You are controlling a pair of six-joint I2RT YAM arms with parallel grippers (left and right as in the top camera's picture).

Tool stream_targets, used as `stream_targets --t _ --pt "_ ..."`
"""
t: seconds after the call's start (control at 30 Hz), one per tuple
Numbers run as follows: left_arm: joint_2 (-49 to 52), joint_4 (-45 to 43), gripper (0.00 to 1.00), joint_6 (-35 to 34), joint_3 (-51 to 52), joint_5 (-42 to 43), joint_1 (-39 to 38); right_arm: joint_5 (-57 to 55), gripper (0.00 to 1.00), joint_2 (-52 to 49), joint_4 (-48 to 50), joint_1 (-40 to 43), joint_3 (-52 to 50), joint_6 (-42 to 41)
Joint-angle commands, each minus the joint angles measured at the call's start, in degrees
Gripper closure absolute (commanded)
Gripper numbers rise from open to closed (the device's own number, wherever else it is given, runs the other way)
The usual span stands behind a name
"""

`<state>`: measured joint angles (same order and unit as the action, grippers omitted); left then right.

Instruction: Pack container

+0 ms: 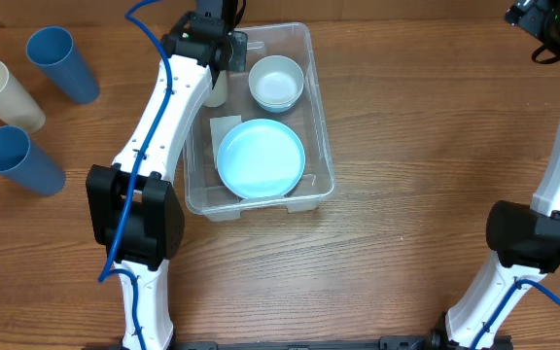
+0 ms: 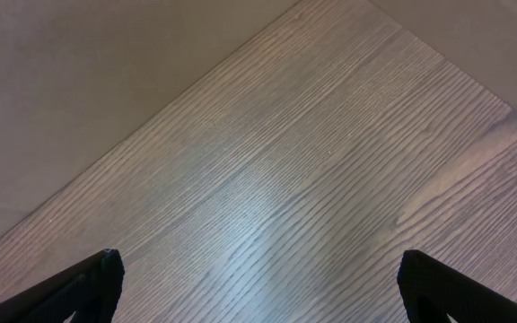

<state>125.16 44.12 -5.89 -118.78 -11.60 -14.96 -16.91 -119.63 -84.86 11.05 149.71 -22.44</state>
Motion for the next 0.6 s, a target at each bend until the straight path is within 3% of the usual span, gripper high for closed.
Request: stream_targets --t 0.0,0.03,0.1,0.13,0.33,0.57 --pt "0.59 0.57 0.80 7.26 -0.46 -1.29 0.28 -0.61 0.00 0.04 0.31 -0.04 0.24 -0.04" --pt "0.59 0.48 0.55 7.26 -0.46 -2.43 0.28 -0.61 0.00 0.04 0.31 -0.04 0.24 -0.07" --pt "0.59 0.11 0.36 7.28 -0.46 -3.67 0.28 -0.61 0.00 0.04 0.31 -0.04 0.24 -0.04" --pt "0.59 -0.35 0.31 7.32 -0.46 -3.91 0.28 -0.61 0.00 0.04 0.31 -0.04 0.24 -0.07" --pt "0.50 -2.10 0.25 7.63 -1.49 -3.85 0.24 -0.61 0.00 0.04 0.31 -0.04 0.24 -0.07" --pt "-2.45 8.33 0.20 5.03 -17.14 1.66 0.26 -0.61 0.00 0.04 0.31 -0.04 0.24 -0.07"
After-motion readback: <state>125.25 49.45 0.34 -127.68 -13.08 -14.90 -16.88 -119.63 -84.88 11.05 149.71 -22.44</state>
